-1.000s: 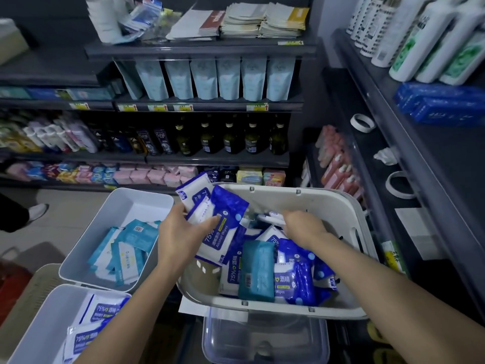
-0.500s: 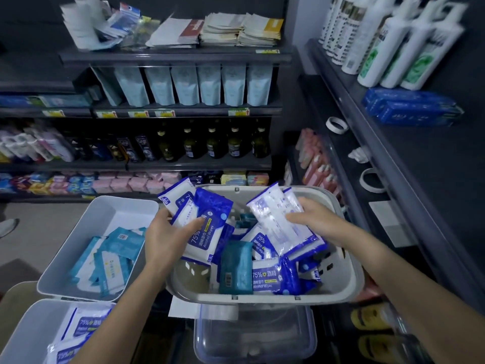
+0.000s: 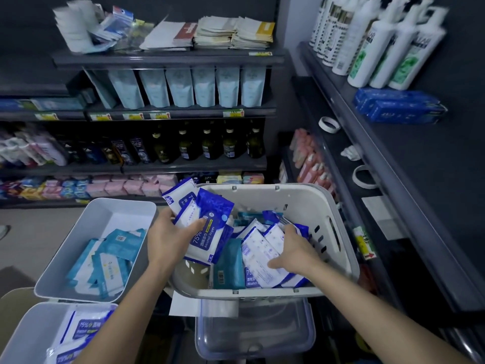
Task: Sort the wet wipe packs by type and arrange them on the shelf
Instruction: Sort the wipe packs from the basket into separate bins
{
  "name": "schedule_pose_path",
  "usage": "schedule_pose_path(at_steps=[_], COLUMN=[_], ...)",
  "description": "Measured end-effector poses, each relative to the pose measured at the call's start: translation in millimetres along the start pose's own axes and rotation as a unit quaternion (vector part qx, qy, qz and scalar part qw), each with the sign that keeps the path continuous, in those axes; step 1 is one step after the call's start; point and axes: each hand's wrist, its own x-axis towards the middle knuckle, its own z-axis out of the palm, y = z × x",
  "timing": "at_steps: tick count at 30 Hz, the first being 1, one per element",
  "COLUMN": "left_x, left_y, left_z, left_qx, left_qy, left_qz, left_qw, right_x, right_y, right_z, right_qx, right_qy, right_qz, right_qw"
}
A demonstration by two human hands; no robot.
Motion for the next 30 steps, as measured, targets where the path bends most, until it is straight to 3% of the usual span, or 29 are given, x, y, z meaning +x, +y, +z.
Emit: schedule_pose_path(at_steps=[5, 9, 15, 19, 24, 30], left_x=[-0.6, -2.1, -3.3, -5.9, -13.0, -26.2], left_y=[-1.1, -2.4, 1.0, 3.5, 13.0, 29.6], left_z=[0.2, 1.8, 1.2, 2.1, 5.0, -8.1], left_qx=[0.008, 0.012, -0.010, -0.049, -0.112, -0.177], left_qy=[0.000, -0.006, 0.001, 0.011, 0.032, 0.076], left_qz=[0.000, 0.002, -0.007, -0.022, -0.035, -0.020], left_qw=[1.000, 1.000, 1.000, 0.998, 0.993, 0.981], right_x=[2.6, -0.5, -1.7, -4.8, -10.5, -12.0], right_y=[-1.1, -1.9, -2.8, -11.3, -25.2, -50.0], right_z=[2.0, 8.3, -10.8, -44.5, -61.7, -55.7], right_qx=[0.067, 0.076, 0.183, 0.278, 0.466, 0.499], right_qy=[-0.027, -0.037, 0.022, 0.077, 0.057, 0.037], right_qz=[0.018, -0.029, -0.069, -0.078, -0.098, -0.136], right_qw=[0.997, 0.996, 0.980, 0.954, 0.878, 0.855])
